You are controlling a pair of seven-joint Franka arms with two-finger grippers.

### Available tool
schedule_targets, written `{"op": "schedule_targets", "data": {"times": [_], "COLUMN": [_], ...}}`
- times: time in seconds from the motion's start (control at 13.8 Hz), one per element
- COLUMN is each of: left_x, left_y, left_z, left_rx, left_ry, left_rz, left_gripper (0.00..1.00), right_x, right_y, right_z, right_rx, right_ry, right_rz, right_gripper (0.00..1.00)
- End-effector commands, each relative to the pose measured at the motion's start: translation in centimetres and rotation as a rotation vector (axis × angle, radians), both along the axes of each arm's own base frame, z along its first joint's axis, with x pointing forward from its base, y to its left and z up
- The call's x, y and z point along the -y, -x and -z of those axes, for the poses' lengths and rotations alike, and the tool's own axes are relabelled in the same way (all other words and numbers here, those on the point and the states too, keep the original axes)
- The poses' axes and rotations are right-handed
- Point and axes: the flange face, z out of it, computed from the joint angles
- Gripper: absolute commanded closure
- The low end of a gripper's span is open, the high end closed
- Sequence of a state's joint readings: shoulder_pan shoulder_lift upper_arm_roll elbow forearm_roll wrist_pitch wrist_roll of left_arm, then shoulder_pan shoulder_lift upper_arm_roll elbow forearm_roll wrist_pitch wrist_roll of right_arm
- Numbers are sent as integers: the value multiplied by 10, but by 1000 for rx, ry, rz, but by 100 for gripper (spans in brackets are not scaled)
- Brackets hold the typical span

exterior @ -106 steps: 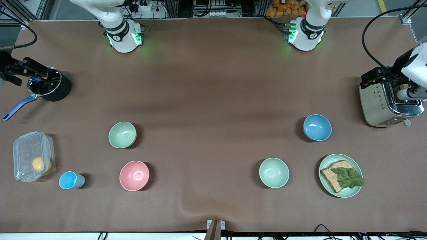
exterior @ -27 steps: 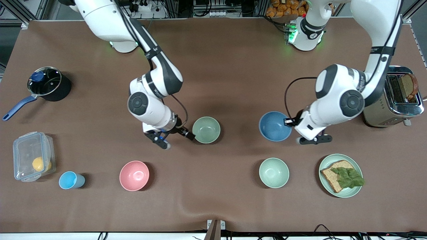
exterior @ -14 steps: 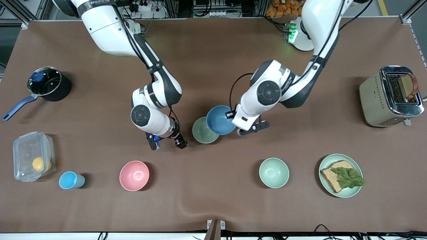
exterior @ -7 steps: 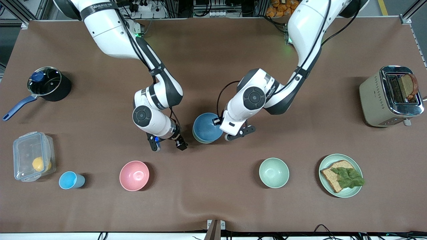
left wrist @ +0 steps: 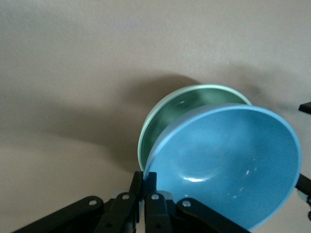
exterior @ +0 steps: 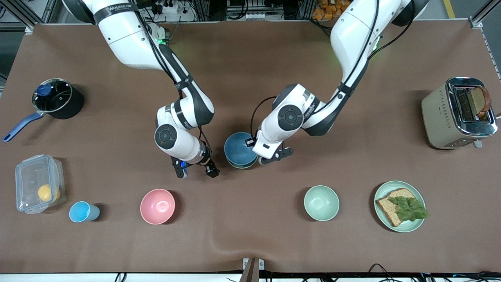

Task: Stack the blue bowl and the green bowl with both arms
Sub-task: 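Lower the blue bowl into the green bowl with the left gripper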

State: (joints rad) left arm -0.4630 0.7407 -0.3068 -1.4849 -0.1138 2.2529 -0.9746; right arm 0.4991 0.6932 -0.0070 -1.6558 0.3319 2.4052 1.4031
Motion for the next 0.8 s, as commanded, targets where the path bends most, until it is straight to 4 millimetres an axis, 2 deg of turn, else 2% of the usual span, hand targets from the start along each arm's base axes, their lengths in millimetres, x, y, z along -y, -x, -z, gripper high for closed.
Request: {"op": "schedule_targets", "data": {"times": [0.0,0.43,0.72], "left_x": [4,-3,0], "left_y": [-5,-13,-11], "left_z": [4,22,23], "left_rx": [26,49,53], "left_ry": [-15,-22,-18], "left_rz": [1,-8,-7], "left_gripper": [100,100,100], "right_x": [-2,-8,-11], "right_y": [-5,-1,-1], "right_z": [3,8,8], "right_rx": [10,6,17], "right_ry": [-5,-4,-12], "right_rz": [0,-4,15], "right_gripper": [0,0,0]}}
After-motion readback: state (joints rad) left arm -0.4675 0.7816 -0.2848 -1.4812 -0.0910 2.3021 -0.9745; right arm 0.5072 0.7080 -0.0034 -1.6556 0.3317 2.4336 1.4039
